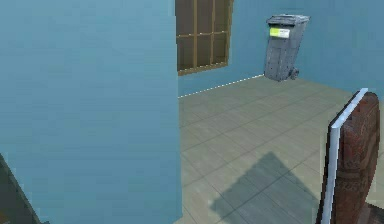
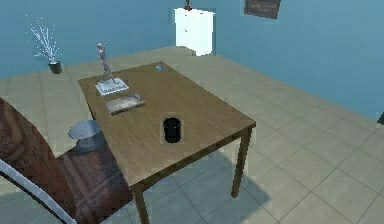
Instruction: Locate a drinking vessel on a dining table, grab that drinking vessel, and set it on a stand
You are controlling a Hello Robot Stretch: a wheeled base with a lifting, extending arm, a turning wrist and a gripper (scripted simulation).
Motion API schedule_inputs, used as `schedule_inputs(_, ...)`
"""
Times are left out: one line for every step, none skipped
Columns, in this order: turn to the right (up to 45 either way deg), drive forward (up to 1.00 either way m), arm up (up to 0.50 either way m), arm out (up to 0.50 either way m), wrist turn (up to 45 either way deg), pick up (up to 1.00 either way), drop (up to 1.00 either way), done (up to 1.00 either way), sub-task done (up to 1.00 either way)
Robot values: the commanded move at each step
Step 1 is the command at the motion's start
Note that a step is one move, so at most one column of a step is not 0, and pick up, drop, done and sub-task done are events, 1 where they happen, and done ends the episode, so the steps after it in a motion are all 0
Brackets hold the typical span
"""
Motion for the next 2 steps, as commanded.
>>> schedule_inputs(0.0, 0.00, 0.32, 0.00, 0.0, 0.00, 0.00, 0.00, 0.00)
schedule_inputs(0.0, 0.00, 0.00, 0.46, 0.0, 0.00, 0.00, 0.00, 0.00)
